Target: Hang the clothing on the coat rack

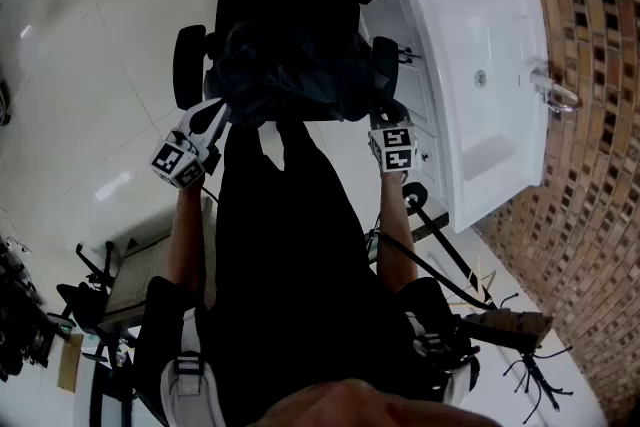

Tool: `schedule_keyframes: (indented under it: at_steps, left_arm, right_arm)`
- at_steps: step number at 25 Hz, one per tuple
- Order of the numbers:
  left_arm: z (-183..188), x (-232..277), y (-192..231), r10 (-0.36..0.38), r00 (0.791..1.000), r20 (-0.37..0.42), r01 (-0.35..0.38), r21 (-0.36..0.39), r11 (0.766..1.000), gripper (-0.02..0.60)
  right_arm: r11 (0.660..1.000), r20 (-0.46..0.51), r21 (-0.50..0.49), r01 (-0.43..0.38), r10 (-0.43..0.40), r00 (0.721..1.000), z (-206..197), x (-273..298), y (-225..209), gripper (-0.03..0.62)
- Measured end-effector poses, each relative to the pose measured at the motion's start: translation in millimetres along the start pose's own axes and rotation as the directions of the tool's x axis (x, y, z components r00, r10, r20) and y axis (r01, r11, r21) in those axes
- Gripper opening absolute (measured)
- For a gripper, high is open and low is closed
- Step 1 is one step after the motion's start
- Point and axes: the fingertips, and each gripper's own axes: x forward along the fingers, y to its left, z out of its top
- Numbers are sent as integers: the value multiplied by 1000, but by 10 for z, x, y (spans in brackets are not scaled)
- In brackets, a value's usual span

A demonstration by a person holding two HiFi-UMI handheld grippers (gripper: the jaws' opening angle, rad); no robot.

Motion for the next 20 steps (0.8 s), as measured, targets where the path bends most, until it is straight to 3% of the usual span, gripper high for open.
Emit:
schedule_keyframes:
  at_steps: [4,6,7,8,10,12,13,15,16,18,19,20]
  left_arm:
    - [-211,935,524,-79,985,-156,94,94,991,14]
    - [-377,1474,701,-123,946,-299,185,191,964,67]
    - [-519,1747,780,-138,910,-392,251,252,935,114]
    - [-718,2001,861,-142,857,-495,326,308,894,158]
    - [-1196,2392,1006,-102,717,-689,476,377,795,232]
    - [-1579,2660,1062,-41,590,-806,594,398,699,250]
    - [-1714,2775,1052,-17,546,-837,640,404,653,250]
    - [-1933,2958,1012,28,490,-871,704,414,577,250]
    - [-2045,3012,1007,51,468,-882,719,414,558,250]
    - [-2210,3059,1038,90,442,-893,715,411,565,234]
    - [-2228,3072,1050,98,446,-890,699,414,583,162]
    - [-2214,3074,1033,87,462,-882,676,414,610,29]
  right_arm:
    - [999,18,-31,-24,24,1000,19,-229,90,26]
    - [1000,28,-10,-28,28,999,-15,-330,146,26]
    - [1000,35,6,-27,27,999,-28,-370,168,26]
    - [999,41,21,-27,26,999,-38,-399,185,26]
    - [999,46,36,-32,30,998,-63,-440,205,26]
    - [999,44,30,-39,38,998,-81,-467,212,26]
    - [999,44,26,-42,41,998,-78,-476,211,26]
    - [998,50,27,-50,49,998,-50,-502,213,26]
    - [998,57,32,-54,52,997,-28,-525,213,26]
    - [998,79,46,-49,46,996,29,-580,173,8]
    - [998,88,54,-40,35,995,51,-599,127,8]
    - [997,93,66,-30,23,995,54,-611,77,6]
